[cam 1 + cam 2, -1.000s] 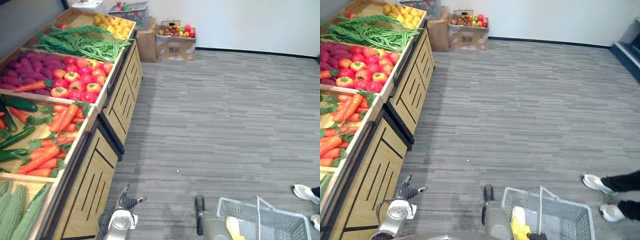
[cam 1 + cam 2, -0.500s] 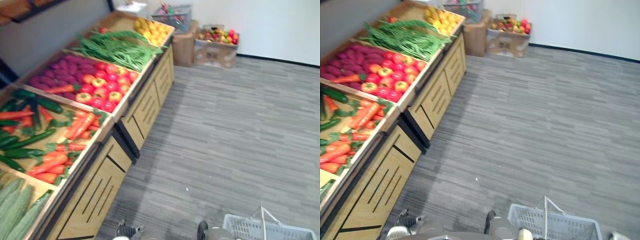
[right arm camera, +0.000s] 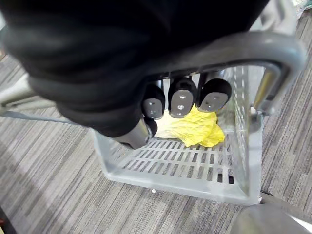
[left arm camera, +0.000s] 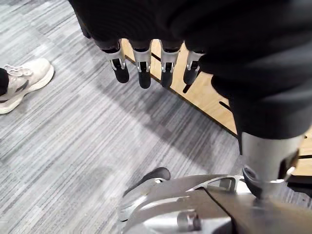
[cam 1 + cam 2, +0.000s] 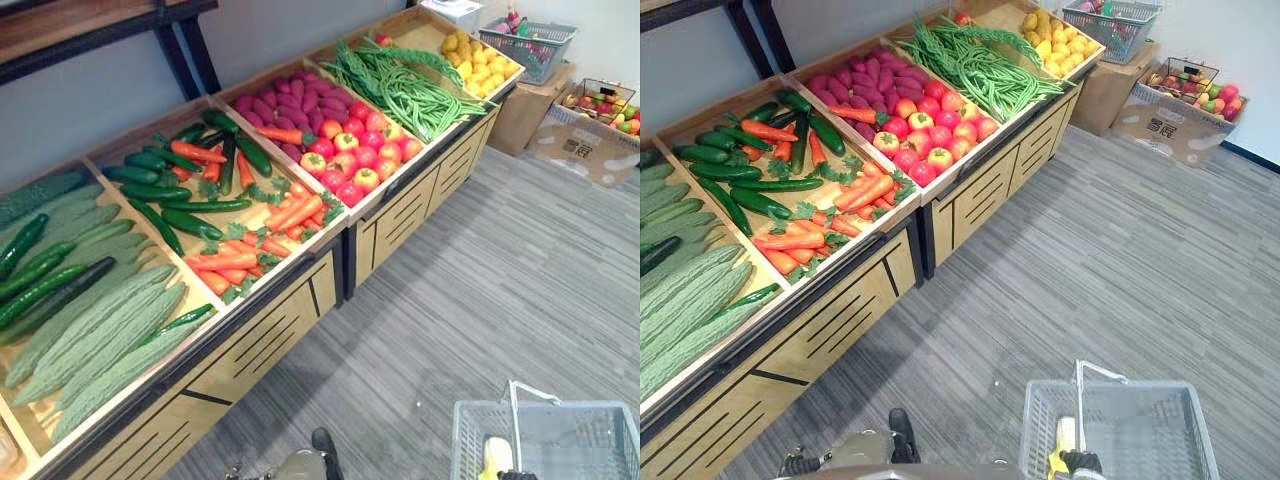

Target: Pick vegetable in the basket

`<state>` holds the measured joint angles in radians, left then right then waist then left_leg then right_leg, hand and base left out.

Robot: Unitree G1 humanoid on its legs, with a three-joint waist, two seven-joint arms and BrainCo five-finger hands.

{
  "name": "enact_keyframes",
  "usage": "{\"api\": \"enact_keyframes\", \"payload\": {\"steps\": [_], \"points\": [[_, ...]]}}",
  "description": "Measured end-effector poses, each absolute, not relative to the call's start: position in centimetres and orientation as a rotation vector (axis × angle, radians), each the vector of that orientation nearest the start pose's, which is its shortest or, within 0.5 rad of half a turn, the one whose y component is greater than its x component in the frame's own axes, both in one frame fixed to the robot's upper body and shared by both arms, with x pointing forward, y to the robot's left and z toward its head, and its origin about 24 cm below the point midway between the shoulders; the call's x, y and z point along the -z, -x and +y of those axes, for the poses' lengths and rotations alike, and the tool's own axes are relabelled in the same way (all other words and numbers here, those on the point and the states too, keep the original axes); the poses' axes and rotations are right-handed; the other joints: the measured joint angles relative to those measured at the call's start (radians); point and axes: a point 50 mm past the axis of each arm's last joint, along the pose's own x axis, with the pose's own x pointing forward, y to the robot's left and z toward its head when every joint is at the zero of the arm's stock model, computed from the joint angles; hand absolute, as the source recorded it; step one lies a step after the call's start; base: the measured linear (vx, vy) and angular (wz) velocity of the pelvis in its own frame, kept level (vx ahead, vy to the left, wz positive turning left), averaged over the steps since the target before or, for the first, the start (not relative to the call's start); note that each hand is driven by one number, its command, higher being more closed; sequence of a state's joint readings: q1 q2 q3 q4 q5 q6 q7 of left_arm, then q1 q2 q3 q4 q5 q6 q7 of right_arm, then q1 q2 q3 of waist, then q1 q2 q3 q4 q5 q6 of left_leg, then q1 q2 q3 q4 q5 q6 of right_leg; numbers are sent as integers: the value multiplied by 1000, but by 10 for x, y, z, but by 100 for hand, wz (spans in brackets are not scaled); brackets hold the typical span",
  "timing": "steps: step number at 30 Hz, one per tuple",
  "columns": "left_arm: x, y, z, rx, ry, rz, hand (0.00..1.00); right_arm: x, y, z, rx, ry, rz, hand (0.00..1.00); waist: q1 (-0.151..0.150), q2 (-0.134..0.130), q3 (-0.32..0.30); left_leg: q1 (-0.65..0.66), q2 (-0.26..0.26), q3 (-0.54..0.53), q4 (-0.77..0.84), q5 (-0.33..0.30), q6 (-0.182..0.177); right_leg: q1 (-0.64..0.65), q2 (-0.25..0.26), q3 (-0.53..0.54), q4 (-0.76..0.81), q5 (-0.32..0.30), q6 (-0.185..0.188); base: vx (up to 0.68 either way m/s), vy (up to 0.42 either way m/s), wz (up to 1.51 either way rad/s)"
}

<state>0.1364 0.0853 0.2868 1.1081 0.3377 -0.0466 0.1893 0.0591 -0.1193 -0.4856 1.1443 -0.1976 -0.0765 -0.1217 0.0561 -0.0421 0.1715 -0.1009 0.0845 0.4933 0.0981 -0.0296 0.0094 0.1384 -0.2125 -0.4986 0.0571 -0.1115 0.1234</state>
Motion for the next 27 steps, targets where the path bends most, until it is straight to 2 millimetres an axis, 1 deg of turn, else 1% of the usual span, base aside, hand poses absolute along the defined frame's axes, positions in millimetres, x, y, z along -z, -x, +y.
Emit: {"api": "enact_keyframes", "payload": {"steps": [1,2,3,4,5,6,7,8,9,10,11,12,13,14,15,16,17,18,19,20,21,22,23,24,25,26,27], "points": [[163,-57,228,-298,-330,1195,0,156,-74,-252,512,81,1116,100,-1,-10,-2,1,-19,1,-13,-1,4,-12,-18,-4,26,-31,7,-28,56,28],[163,-55,230,-295,-339,1204,0,157,-72,-253,525,71,1124,100,-8,-24,-3,23,-48,1,-39,-2,4,-29,-57,-18,88,-77,9,26,83,34],[163,-49,233,-284,-358,1217,0,158,-67,-254,530,70,1141,100,-12,-39,-9,45,-62,16,-41,-13,-2,-32,-86,-21,132,-99,11,85,63,28],[163,-45,233,-279,-365,1226,0,157,-65,-257,533,77,1144,100,-19,-35,-10,58,-52,19,-45,-21,-7,-39,-91,-16,207,-102,9,32,38,10],[165,-38,233,-274,-367,1248,0,156,-69,-259,540,77,1130,100,-25,-23,-11,63,-38,15,-41,-24,-5,-125,-126,36,417,-74,-9,5,51,11],[163,-36,237,-273,-380,1250,0,155,-71,-259,568,41,1115,100,-33,-22,-12,78,-26,4,-43,-24,-5,-207,-137,113,584,13,-14,-31,80,23],[163,-37,241,-274,-389,1247,0,156,-70,-259,591,16,1113,100,-36,-25,-11,87,-24,-14,-45,-26,-2,-231,-137,142,637,67,-5,68,98,51],[160,-40,247,-283,-405,1231,0,156,-68,-258,607,1,1112,100,-45,-30,-13,113,-15,-52,-67,-26,-1,-268,-132,187,725,183,19,132,49,68],[157,-42,254,-302,-419,1214,0,156,-68,-258,607,-2,1107,100,-55,-34,-13,137,-7,-83,-77,-26,0,-303,-117,226,791,218,30,159,34,65],[156,-44,256,-306,-422,1204,0,156,-68,-257,609,-8,1101,100,-53,-45,-14,140,-6,-96,-77,-28,3,-313,-112,236,801,173,33,156,3,67],[154,-51,261,-318,-429,1186,0,156,-67,-255,612,-16,1097,100,-52,-61,-14,139,-4,-128,-75,-30,4,-323,-94,235,775,81,38,150,-13,66],[153,-56,261,-332,-415,1171,0,157,-67,-255,618,-23,1095,100,-52,-65,-12,137,-4,-152,-76,-30,5,-330,-77,237,726,34,33,179,-34,86],[153,-61,258,-353,-383,1158,0,157,-67,-252,616,-33,1097,100,-51,-63,-12,136,-3,-183,-78,-32,4,-336,-47,269,615,9,27,163,-41,68],[154,-61,256,-362,-367,1157,0,158,-67,-250,610,-39,1098,100,-49,-62,-12,136,-3,-195,-78,-35,3,-337,-30,297,549,9,26,163,-64,68],[155,-62,252,-374,-342,1156,0,159,-67,-244,601,-61,1098,100,-48,-61,-12,136,-3,-216,-77,-42,-3,-337,-9,358,418,12,31,167,-100,56],[155,-65,249,-373,-331,1150,0,160,-68,-240,601,-84,1096,100,-47,-59,-13,137,-3,-235,-75,-47,-8,-338,1,400,327,16,32,214,-157,71],[156,-65,246,-371,-319,1154,0,162,-67,-234,609,-115,1097,100,-45,-57,-14,139,-1,-262,-72,-55,-20,-339,5,440,236,24,35,195,-167,60],[157,-65,244,-369,-316,1155,0,162,-67,-232,611,-125,1100,100,-44,-57,-14,140,1,-271,-67,-61,-29,-339,5,453,203,26,39,210,-211,63],[158,-63,242,-369,-307,1160,0,163,-66,-231,622,-147,1101,100,-40,-58,-15,140,5,-292,-53,-78,-47,-336,6,457,161,41,32,215,-250,59],[158,-61,241,-369,-303,1165,0,164,-63,-231,629,-165,1104,100,-37,-65,-20,147,6,-312,-44,-92,-69,-323,7,451,118,80,32,228,-274,57],[158,-60,243,-373,-307,1166,0,164,-61,-230,630,-170,1113,100,-36,-74,-26,149,4,-318,-42,-97,-81,-315,7,449,100,106,30,275,-335,57],[157,-54,249,-382,-321,1180,0,166,-56,-228,626,-173,1131,100,-31,-96,-39,162,-6,-332,-44,-102,-111,-289,7,447,75,148,28,324,-377,41],[161,-53,236,-369,-290,1189,0,164,-58,-237,634,-155,1125,100,-27,-46,-51,174,52,-335,-56,-94,-129,-273,56,410,78,146,11,324,-353,36],[162,-51,233,-364,-283,1188,0,163,-57,-241,638,-147,1125,100,-28,-34,-56,178,66,-340,-68,-92,-142,-269,72,398,72,126,-4,320,-297,16],[163,-52,225,-355,-262,1188,0,162,-60,-245,632,-133,1123,100,-24,3,-57,189,94,-341,-88,-82,-160,-262,99,382,66,123,-11,289,-245,29],[165,-52,218,-359,-229,1186,0,159,-64,-251,619,-104,1112,100,-31,35,-55,191,121,-340,-108,-65,-181,-253,123,351,65,109,-33,311,-274,43],[165,-53,216,-355,-221,1183,0,158,-66,-254,616,-93,1109,100,-36,48,-54,192,137,-341,-122,-40,-195,-241,134,320,65,98,-51,216,-205,56]]}}
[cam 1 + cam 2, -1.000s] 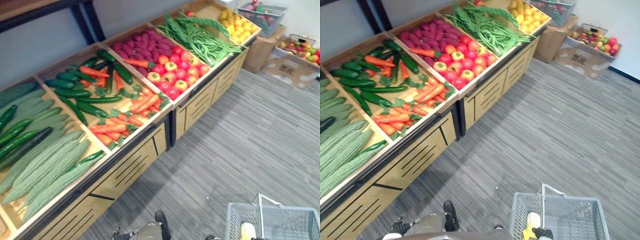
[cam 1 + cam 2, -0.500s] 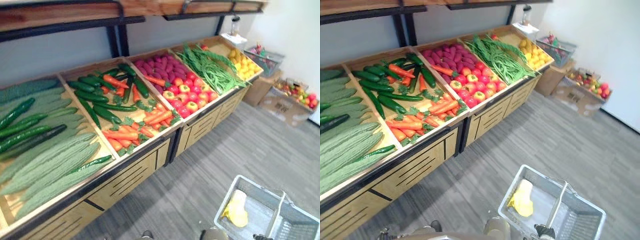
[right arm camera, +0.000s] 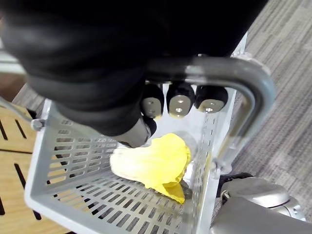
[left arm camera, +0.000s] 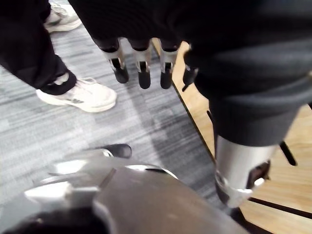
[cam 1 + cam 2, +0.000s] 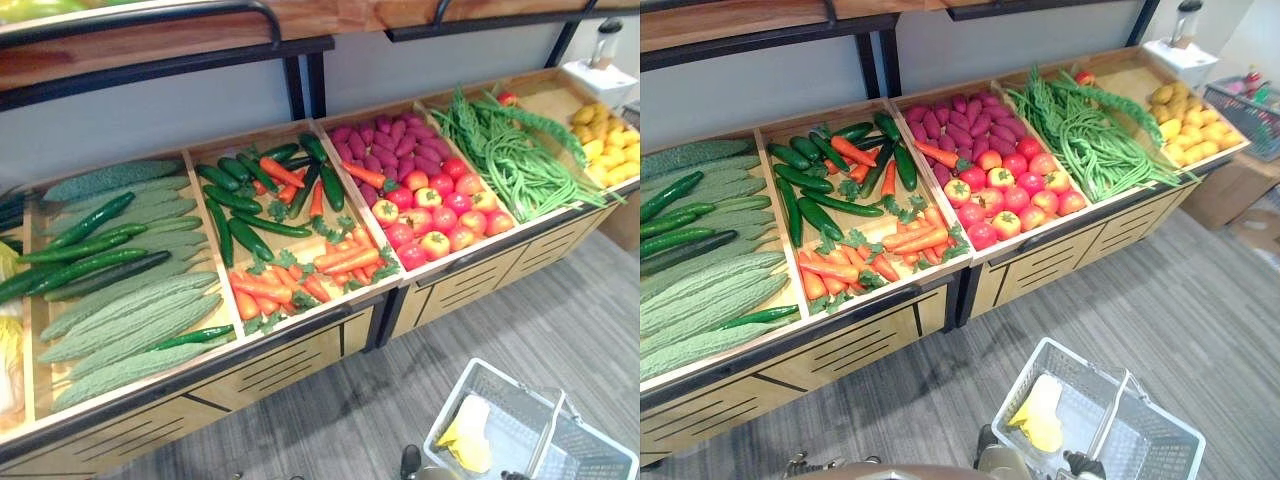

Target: Pick vegetable in the basket

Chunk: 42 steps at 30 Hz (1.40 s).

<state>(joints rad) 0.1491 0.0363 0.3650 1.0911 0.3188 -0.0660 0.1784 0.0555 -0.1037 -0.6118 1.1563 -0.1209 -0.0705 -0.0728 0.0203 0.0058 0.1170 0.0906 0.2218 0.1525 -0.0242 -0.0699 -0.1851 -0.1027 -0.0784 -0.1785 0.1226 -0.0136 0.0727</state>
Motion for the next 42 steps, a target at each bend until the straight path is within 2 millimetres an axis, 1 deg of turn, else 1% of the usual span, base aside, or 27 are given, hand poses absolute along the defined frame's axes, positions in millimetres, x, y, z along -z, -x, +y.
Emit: {"api": "enact_keyframes", "payload": {"steps": [1,2,3,5,6,8,9,11,12,13,15,18,19,23,26,31,34,38,39,42], "points": [[165,-54,216,-352,-226,1182,0,158,-66,-254,613,-92,1111,100,-4,0,1,0,3,-1,-5,15,0,9,2,-17,0,-5,-7,160,-164,73],[165,-54,217,-350,-234,1183,0,159,-65,-252,607,-90,1118,100,-18,-3,3,-2,7,0,-10,42,6,29,3,-55,0,-11,-16,106,-128,84],[165,-54,218,-348,-247,1181,0,160,-64,-251,595,-79,1124,100,-23,-6,6,-4,7,1,-12,58,12,47,1,-87,0,-18,-24,80,-122,82],[164,-58,218,-330,-268,1172,0,160,-65,-249,579,-64,1126,100,-23,-9,7,-18,2,0,-19,67,18,56,-8,-121,-4,-36,-18,17,-58,64],[164,-60,219,-320,-278,1168,0,159,-67,-249,562,-49,1123,100,-23,-7,8,-21,-1,-2,-30,67,19,56,-10,-137,-9,-41,-16,-36,-13,67],[164,-62,218,-297,-296,1163,0,159,-69,-249,550,-40,1117,100,-25,-2,7,-38,-6,-12,-47,72,22,57,-13,-165,-17,-39,-13,-63,4,54],[163,-61,219,-289,-307,1165,0,160,-70,-245,530,-33,1119,100,-22,-4,8,-43,-19,-30,-49,80,30,63,-23,-179,-21,-36,-8,-62,9,35],[163,-59,220,-283,-316,1168,0,160,-71,-243,513,-26,1119,100,-21,-16,13,-44,-30,-31,-57,86,36,74,-32,-183,-38,-30,4,-89,30,18],[163,-60,220,-270,-328,1165,0,160,-73,-242,500,-18,1117,100,-20,-12,9,-50,-40,-31,-64,89,41,74,-40,-185,-51,-27,19,-119,60,7],[163,-61,219,-261,-332,1164,0,160,-74,-241,487,-9,1117,100,-21,-22,14,-52,-49,-32,-69,93,45,73,-48,-188,-56,-24,23,-108,72,7],[164,-61,220,-257,-336,1167,0,160,-74,-240,484,-9,1115,100,-23,-23,16,-56,-66,-41,-76,97,52,75,-65,-192,-66,-17,34,-57,73,15],[164,-60,220,-246,-343,1167,0,160,-74,-240,482,-8,1116,100,-35,-26,18,-67,-92,-73,-77,100,59,91,-87,-205,-75,-10,45,-3,61,27],[160,-68,230,-233,-392,1142,0,160,-97,-219,326,63,1080,100,-41,-51,37,-48,-106,-83,-78,95,61,129,-93,-219,-104,5,54,12,27,9],[160,-68,231,-233,-392,1141,0,160,-97,-219,326,63,1080,100,-42,-52,37,-47,-106,-81,-78,94,61,129,-93,-218,-104,5,54,0,0,-1],[160,-68,231,-234,-392,1142,0,160,-97,-218,317,65,1078,100,-42,-53,37,-33,-103,-58,-78,88,61,134,-90,-196,-105,5,54,-6,0,-17],[159,-75,232,-250,-374,1124,0,160,-99,-215,290,72,1076,100,-46,-53,35,-12,-94,-46,-78,83,56,150,-78,-181,-110,4,53,0,-7,-10],[156,-86,230,-267,-354,1086,0,160,-98,-216,287,74,1076,100,-46,-49,32,-5,-92,-50,-79,83,56,161,-74,-184,-110,1,49,1,-5,4],[139,-116,233,-367,-373,916,0,160,-97,-216,291,86,1072,100,-45,-47,29,-14,-93,-79,-79,90,59,164,-77,-209,-102,-7,37,-14,-5,18],[128,-129,236,-410,-387,831,0,159,-97,-217,297,95,1066,100,-44,-46,27,-23,-94,-87,-79,94,60,161,-79,-220,-100,-10,34,-33,-6,25],[100,-151,242,-505,-425,628,0,159,-96,-216,290,115,1058,100,-43,-43,20,-34,-96,-97,-79,97,62,159,-81,-229,-100,-14,39,-19,-3,12]]}}
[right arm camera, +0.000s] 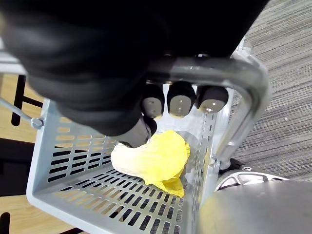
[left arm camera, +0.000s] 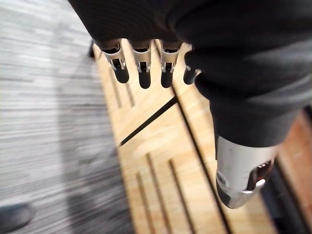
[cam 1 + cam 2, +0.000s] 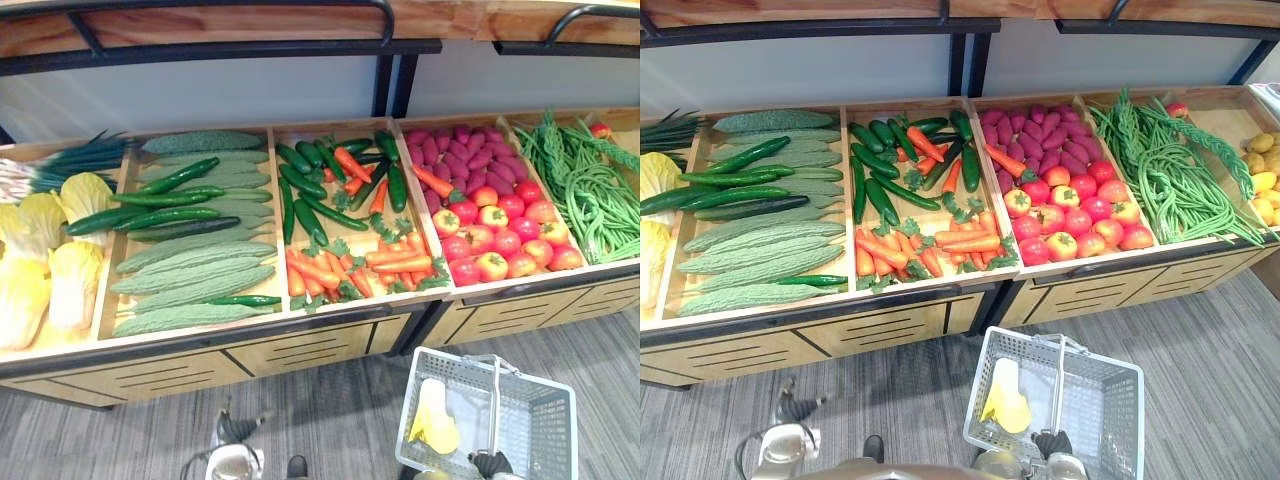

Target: Pick vegetable in the basket

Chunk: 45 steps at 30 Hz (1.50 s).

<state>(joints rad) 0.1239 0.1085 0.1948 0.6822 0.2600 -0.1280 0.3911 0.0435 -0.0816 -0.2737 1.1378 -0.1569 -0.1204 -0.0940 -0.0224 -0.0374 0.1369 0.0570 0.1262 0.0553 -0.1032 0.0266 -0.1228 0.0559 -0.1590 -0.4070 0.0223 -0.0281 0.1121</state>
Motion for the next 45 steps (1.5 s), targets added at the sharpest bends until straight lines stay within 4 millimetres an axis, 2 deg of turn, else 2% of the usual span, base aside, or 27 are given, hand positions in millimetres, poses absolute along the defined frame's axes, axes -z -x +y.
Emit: {"api": "enact_keyframes", "payload": {"steps": [6,11,12,15,21,25,31,41,45], "points": [[51,-175,254,-622,-585,331,0,158,-97,-214,266,149,1035,100,7,10,-12,-3,1,18,0,-1,0,-10,1,12,0,-5,-1,5,2,-4],[13,-193,265,-637,-735,134,0,155,-99,-221,270,171,1019,100,5,28,-28,-16,3,47,0,-1,0,-39,2,34,11,0,-5,19,5,-12],[1,-200,269,-622,-800,73,0,155,-98,-222,272,175,1022,100,4,30,-29,-16,6,51,0,-1,0,-40,5,35,12,1,-3,0,0,0],[-18,-211,273,-579,-908,-24,0,154,-100,-223,263,182,1013,100,8,30,-30,-16,13,74,0,-2,-2,-52,13,54,16,1,-4,6,-10,-15],[-48,-236,275,-373,-1185,-191,0,151,-106,-227,242,213,985,100,0,34,-29,-20,22,103,0,-4,-4,-79,22,84,22,2,-7,0,-9,-15],[-51,-249,271,-213,-1327,-242,0,147,-112,-234,241,239,960,100,0,42,-28,-31,24,129,0,-5,-5,-109,24,111,31,3,-9,1,-2,-17],[-41,-263,269,25,-1543,-231,0,143,-118,-240,221,279,929,100,-7,52,-24,-36,25,156,0,-5,-5,-129,29,137,35,5,-12,22,-4,-10],[-29,-271,272,165,-1678,-181,0,140,-125,-242,216,293,899,100,-5,57,1,-41,24,187,2,-4,-5,-162,30,185,61,7,-14,-1,0,-7],[-38,-283,269,149,-1696,-207,0,138,-128,-243,219,297,885,100,-6,61,21,-47,24,194,0,-2,-3,-177,30,195,73,7,-14,-13,-3,-4]]}}
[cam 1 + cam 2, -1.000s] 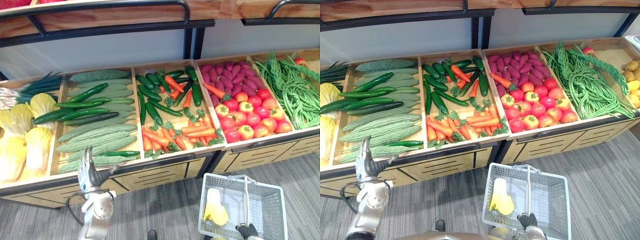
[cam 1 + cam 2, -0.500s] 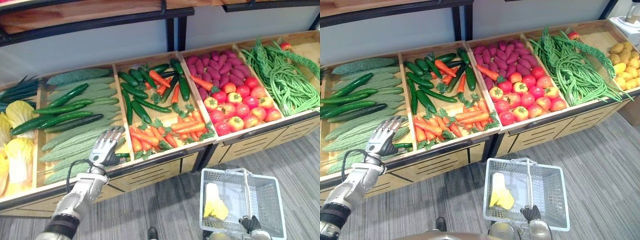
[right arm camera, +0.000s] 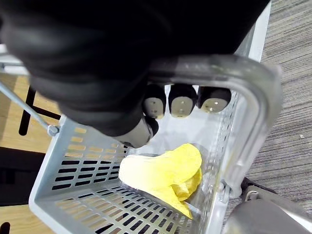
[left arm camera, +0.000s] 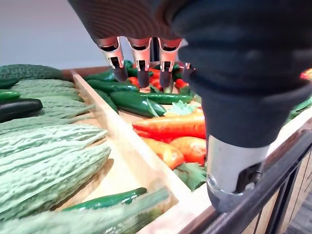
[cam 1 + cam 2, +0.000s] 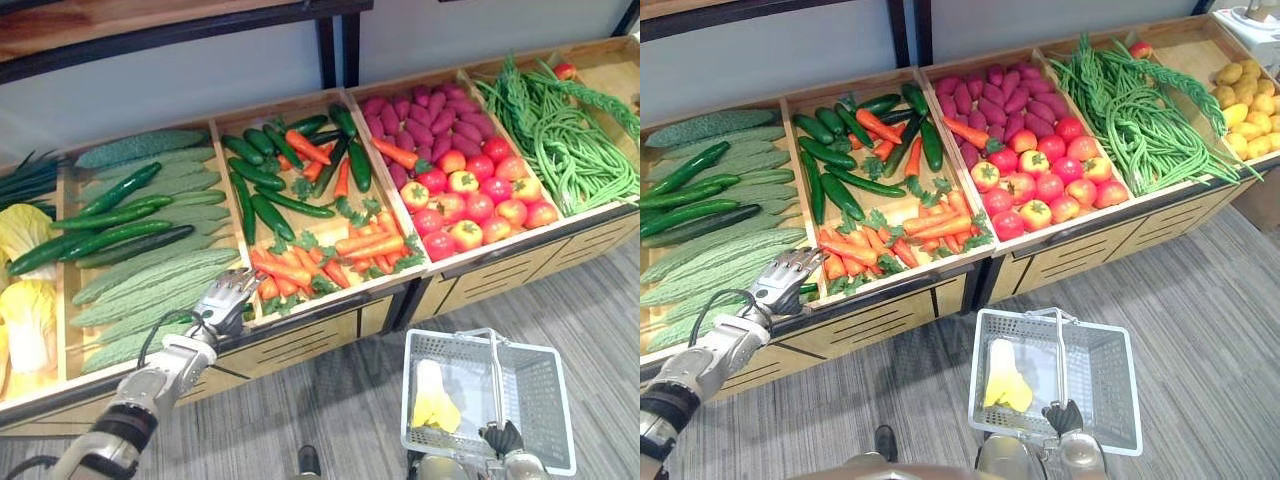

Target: Pick vegetable in the basket

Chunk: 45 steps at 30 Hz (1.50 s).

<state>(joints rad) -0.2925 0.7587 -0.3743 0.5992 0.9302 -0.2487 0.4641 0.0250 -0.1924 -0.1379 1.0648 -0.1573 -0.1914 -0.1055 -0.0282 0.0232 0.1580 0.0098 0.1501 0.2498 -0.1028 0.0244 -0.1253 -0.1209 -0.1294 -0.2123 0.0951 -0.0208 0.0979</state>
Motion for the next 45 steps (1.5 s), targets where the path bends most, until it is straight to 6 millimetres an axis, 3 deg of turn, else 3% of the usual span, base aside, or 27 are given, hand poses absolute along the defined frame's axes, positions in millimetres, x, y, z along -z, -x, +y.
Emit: {"api": "enact_keyframes", "payload": {"steps": [11,21,40,41,45], "points": [[-62,-306,274,29,-1731,-220,0,130,-144,-246,221,310,826,100,-1,11,23,-34,-6,35,6,2,0,-68,0,40,12,0,0,47,-5,-8],[-73,-314,278,-49,-1722,-232,0,125,-154,-246,231,315,797,100,-6,10,67,-42,-9,53,7,2,0,-91,0,60,16,4,-1,16,-9,-5],[-69,-321,268,-78,-1656,-220,0,116,-170,-249,237,327,738,100,-32,11,101,-61,-14,142,6,-4,1,-145,14,144,-29,56,2,9,-9,-14],[-66,-321,268,-80,-1651,-205,100,116,-170,-249,237,327,737,100,-32,10,101,-60,-14,149,6,-4,1,-148,16,152,-29,57,1,35,-10,-15],[-58,-318,277,-93,-1655,-148,100,115,-171,-249,237,329,731,100,-51,10,101,-58,-13,161,6,-5,0,-154,19,165,-29,59,0,39,-14,-12]]}}
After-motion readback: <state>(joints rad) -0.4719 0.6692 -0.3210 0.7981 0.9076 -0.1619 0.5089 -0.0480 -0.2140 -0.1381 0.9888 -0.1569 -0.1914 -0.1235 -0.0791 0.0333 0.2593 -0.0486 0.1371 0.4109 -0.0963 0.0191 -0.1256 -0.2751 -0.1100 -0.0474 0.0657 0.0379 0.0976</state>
